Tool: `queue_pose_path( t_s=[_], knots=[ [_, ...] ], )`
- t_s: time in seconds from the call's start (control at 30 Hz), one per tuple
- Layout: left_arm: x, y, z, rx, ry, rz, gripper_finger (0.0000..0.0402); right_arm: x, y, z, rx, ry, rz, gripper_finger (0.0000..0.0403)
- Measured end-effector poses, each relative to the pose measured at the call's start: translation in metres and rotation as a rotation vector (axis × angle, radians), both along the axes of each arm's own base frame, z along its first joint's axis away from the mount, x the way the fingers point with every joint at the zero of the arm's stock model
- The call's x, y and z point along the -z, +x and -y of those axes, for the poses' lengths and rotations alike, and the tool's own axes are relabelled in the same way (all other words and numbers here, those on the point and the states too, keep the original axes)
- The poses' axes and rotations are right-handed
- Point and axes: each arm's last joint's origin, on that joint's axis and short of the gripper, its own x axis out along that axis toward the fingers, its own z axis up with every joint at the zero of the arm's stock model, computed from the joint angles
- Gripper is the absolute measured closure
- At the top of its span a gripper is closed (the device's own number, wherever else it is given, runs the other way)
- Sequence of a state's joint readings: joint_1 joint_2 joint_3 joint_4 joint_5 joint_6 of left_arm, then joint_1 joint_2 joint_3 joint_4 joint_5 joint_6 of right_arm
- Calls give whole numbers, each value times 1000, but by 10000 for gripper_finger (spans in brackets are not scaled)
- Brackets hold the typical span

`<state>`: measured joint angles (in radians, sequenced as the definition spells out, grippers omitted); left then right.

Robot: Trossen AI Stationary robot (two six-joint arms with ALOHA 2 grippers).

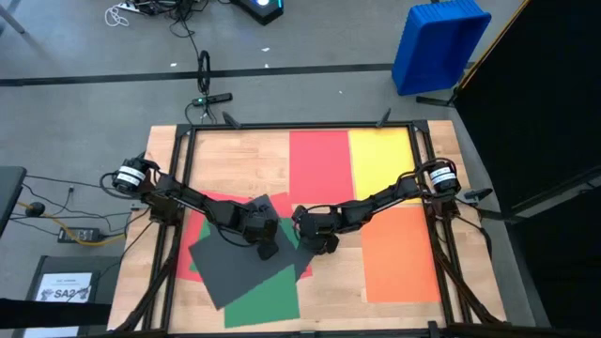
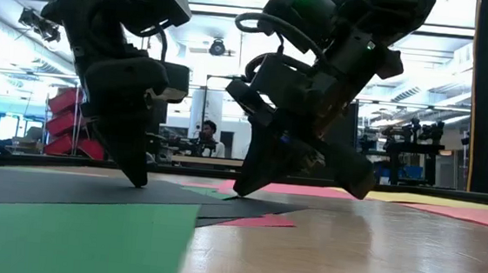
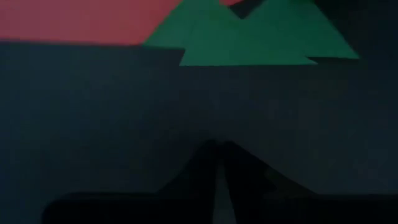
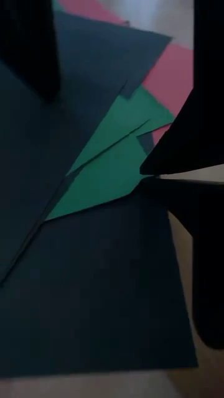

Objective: Organize paper
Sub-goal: Move the pink colored paper to the top left of the table

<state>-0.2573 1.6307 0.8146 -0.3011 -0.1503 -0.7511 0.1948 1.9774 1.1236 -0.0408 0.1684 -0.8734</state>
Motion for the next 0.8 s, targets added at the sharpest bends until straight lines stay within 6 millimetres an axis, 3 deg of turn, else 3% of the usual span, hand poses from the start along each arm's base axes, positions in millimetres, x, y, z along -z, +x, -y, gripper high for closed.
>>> queue_pose_path(
  t_s=[0.37,0.7,0.8],
  knots=[
    [-23,11,2,48,60,-30,385,-4,-2,-11,55,-48,36,403],
    [-27,14,2,60,88,-10,385,-49,-10,-13,129,17,156,403],
    [-27,14,2,59,90,-10,385,-57,-12,-11,179,122,164,403]
  ],
)
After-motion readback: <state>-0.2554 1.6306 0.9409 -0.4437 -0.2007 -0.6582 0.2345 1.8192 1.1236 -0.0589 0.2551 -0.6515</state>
